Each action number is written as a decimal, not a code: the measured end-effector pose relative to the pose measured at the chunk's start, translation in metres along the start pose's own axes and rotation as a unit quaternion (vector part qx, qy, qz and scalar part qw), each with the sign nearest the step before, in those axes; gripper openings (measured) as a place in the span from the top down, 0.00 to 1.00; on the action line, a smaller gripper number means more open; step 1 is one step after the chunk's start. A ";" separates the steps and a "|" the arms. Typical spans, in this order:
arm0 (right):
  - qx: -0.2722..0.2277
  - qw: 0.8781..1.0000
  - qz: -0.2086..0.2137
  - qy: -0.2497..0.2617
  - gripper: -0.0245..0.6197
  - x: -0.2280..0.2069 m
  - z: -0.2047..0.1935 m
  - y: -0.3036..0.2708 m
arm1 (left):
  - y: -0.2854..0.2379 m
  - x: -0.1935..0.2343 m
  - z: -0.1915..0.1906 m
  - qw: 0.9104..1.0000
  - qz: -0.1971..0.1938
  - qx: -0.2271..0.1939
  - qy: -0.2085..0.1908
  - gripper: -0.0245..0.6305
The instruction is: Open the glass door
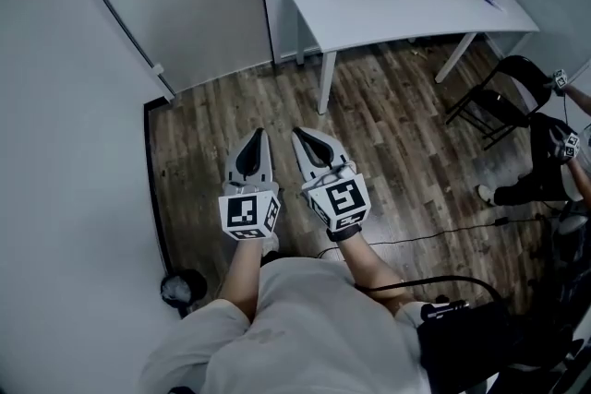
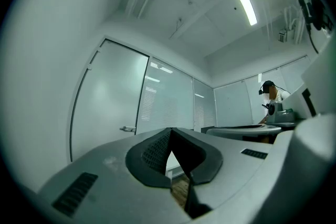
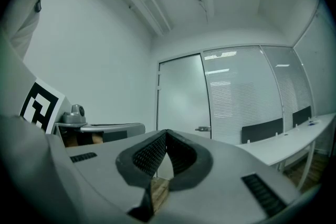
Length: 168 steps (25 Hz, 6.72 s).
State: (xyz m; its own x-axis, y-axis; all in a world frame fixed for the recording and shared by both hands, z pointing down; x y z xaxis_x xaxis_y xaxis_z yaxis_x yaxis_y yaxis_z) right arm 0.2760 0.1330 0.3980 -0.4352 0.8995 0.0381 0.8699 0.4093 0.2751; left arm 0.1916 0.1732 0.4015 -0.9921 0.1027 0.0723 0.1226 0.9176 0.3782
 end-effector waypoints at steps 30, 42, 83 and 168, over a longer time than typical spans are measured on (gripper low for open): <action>0.003 1.000 -0.011 0.006 0.96 0.045 -0.083 -0.259 | -0.103 0.252 -0.042 1.000 -0.008 -0.011 0.016 0.96; -0.047 0.999 0.004 0.013 0.96 -0.124 -0.075 -0.355 | -0.285 0.246 -0.072 0.999 0.024 -0.044 -0.014 0.96; -0.031 0.991 -0.131 0.018 0.96 -0.297 -0.196 -0.695 | -0.625 0.460 -0.206 0.994 -0.105 -0.013 0.038 0.96; 0.033 0.984 -0.174 -0.023 0.96 -0.488 -0.307 -0.794 | -0.820 0.579 -0.496 0.811 -0.254 0.340 -0.401 0.79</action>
State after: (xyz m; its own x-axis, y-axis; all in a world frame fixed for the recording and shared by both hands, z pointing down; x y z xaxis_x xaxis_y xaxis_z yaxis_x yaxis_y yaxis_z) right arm -0.2735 -0.6775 0.4560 -0.6995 0.7088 -0.0913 0.6842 0.7010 0.2011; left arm -0.4698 -0.7105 0.5909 -0.6413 -0.3893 -0.6612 -0.0806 0.8912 -0.4465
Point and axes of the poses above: the fingertips, and each gripper's own axes: y backward along the fingers, x to its left, z out of its top, the point moved 3 cm from there along y, backward along the fingers, and after that the axes turned 15 degrees about -x, right-handed, at the moved point
